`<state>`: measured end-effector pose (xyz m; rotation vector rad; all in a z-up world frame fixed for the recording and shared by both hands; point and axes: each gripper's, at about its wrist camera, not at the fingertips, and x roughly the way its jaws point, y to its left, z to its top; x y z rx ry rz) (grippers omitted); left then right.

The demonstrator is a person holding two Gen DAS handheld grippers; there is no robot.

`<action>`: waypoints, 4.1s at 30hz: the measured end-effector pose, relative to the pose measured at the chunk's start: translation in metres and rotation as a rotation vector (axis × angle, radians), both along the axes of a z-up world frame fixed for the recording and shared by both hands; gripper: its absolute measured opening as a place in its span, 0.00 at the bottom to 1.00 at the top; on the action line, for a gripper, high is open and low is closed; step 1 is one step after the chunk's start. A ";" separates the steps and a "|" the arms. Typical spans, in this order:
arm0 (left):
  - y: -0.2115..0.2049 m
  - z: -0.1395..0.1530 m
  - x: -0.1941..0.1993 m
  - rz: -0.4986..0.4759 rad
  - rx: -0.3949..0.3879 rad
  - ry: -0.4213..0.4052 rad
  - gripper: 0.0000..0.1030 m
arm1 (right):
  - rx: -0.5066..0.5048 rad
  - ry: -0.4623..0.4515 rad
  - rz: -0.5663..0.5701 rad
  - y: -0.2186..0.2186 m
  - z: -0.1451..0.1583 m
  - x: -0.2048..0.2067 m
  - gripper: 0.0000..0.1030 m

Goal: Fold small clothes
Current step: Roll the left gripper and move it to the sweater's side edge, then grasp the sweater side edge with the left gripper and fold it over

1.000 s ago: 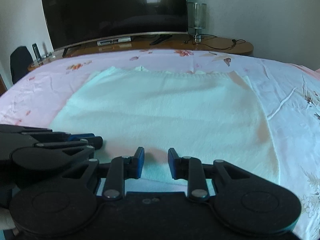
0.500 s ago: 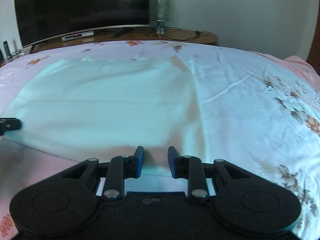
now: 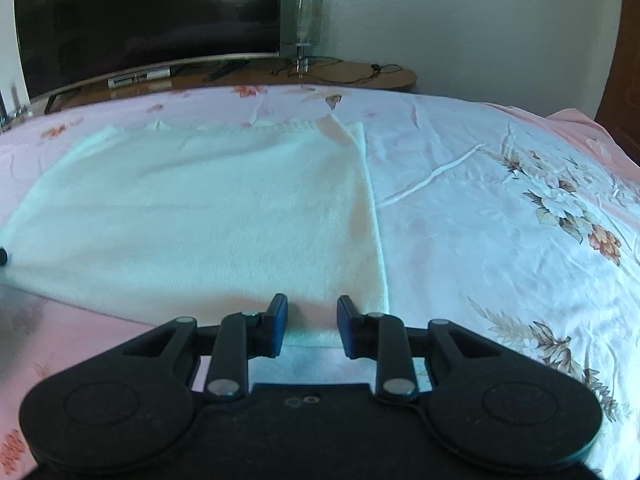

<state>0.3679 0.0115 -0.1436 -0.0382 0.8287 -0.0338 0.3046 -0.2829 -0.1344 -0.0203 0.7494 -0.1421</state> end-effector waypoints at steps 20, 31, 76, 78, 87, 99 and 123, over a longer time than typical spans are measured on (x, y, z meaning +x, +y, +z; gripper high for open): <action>-0.001 -0.016 -0.024 0.169 -0.288 0.143 0.05 | 0.115 -0.056 0.133 0.043 0.021 -0.014 0.29; -0.006 -0.001 -0.030 0.071 -0.186 0.081 0.00 | 0.132 -0.065 0.130 0.040 0.020 -0.016 0.29; 0.006 -0.055 0.033 0.408 -0.818 -0.070 0.76 | 0.069 -0.056 0.226 0.076 -0.012 0.115 0.30; 0.007 -0.055 0.037 0.417 -0.817 -0.076 0.76 | -0.030 -0.035 0.271 0.086 -0.022 0.116 0.30; 0.007 -0.056 0.051 0.425 -0.807 -0.099 0.74 | -0.050 -0.035 0.246 0.087 -0.021 0.140 0.29; 0.011 -0.064 0.056 0.452 -0.764 -0.056 0.08 | 0.016 -0.125 0.253 0.078 -0.006 0.115 0.26; -0.194 -0.015 0.043 -0.256 -0.352 -0.051 0.08 | 0.317 -0.133 0.006 -0.062 -0.004 0.063 0.30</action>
